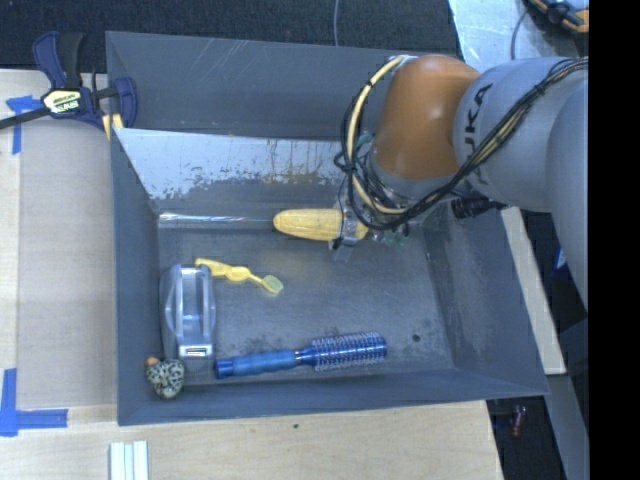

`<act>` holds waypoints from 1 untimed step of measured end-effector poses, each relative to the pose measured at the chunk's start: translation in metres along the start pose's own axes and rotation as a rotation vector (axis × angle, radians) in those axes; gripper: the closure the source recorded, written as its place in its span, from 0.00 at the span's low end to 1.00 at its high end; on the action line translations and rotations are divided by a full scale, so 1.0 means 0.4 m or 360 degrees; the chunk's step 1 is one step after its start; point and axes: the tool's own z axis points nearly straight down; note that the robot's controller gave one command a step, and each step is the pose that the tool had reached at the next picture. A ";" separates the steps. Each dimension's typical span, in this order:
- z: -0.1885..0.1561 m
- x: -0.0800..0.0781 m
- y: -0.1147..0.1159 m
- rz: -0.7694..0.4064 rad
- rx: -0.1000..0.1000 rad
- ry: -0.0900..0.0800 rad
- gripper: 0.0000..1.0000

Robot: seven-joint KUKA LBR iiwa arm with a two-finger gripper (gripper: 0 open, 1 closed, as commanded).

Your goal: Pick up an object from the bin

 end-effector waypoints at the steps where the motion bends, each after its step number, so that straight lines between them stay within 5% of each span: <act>1: -0.126 -0.007 0.000 -0.0001 -0.0003 -0.0015 1.00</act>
Offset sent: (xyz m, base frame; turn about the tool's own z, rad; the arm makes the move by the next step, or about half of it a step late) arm 0.0015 -0.0002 0.1080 -0.0005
